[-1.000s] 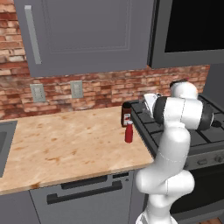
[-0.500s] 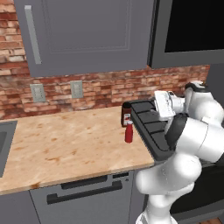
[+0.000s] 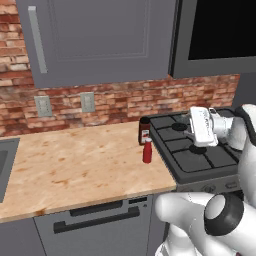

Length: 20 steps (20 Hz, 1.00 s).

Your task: Collect the paprika, ketchup, and shaker from the cabinet and place them next to the stove.

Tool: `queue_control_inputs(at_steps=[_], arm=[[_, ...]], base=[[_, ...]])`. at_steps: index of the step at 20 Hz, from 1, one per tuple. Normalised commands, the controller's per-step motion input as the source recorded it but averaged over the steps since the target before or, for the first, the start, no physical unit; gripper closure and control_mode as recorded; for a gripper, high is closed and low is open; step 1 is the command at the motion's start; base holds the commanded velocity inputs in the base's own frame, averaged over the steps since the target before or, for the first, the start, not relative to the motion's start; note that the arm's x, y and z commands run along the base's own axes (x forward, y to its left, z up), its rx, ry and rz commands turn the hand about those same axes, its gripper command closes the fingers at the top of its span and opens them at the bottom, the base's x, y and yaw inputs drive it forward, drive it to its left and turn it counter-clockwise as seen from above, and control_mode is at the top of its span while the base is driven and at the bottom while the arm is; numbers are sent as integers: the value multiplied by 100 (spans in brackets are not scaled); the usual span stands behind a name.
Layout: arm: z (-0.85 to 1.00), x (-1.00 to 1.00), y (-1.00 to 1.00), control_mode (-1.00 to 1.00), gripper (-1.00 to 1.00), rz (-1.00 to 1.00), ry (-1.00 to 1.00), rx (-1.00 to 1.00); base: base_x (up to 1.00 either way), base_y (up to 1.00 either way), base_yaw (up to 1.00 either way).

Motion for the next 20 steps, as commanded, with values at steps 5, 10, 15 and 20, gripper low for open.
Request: queue_control_inputs(at_steps=[5, 10, 15, 20], arm=[[56, -90, 22, -100, -100, -19, 20, 0], [58, -88, 21, -100, -100, -17, 22, 0], [37, -88, 30, -100, -100, -17, 24, -3], [0, -86, 63, -100, -100, -20, 25, -17]], base=[[0, 0, 0], [0, 0, 0], [0, 0, 0], [0, 0, 0]])
